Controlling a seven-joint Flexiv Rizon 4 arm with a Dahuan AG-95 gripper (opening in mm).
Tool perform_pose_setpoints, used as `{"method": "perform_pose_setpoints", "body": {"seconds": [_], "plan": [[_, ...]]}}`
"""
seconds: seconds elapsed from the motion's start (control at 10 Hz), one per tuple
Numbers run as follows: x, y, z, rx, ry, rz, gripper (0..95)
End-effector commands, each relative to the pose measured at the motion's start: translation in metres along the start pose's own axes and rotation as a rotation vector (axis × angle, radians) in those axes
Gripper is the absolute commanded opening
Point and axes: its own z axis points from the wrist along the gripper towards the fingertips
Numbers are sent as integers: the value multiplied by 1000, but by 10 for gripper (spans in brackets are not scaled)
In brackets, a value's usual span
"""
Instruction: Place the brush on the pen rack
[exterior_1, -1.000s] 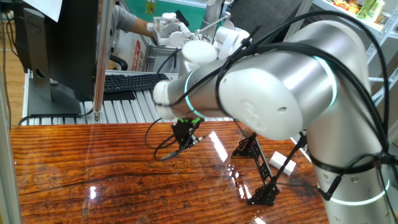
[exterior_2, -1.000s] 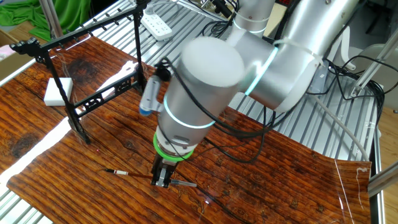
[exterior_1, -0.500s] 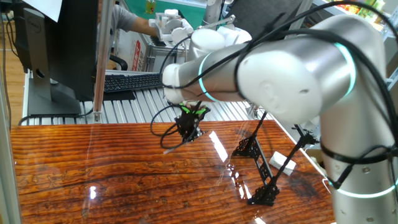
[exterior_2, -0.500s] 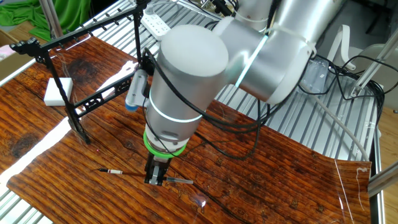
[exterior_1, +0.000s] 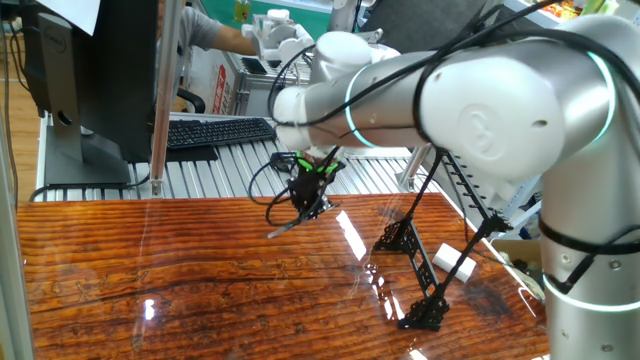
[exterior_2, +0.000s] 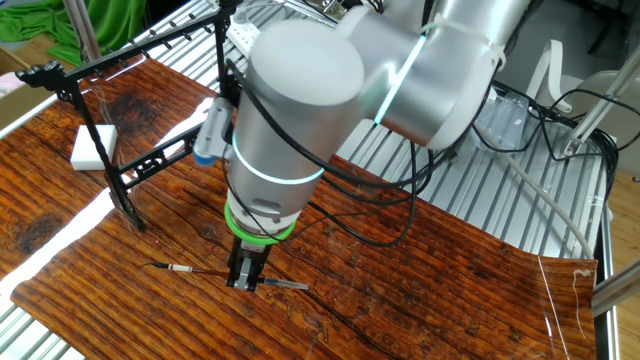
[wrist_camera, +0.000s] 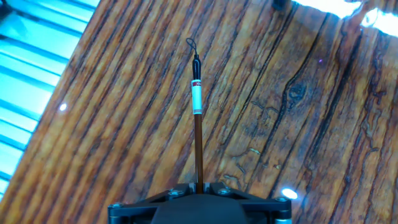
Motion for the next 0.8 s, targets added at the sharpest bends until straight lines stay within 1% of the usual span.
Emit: {"method": "perform_pose_setpoints", "body": {"seconds": [0.1,0.3,0.7,0.8], "plan": [[-5,2,-10,2,14,-6,0],[-10,3,-16,1,19,-15,0],[-20,5,-29,-2,39,-29,0],[-22,5,-32,-2,39,-32,0]]}}
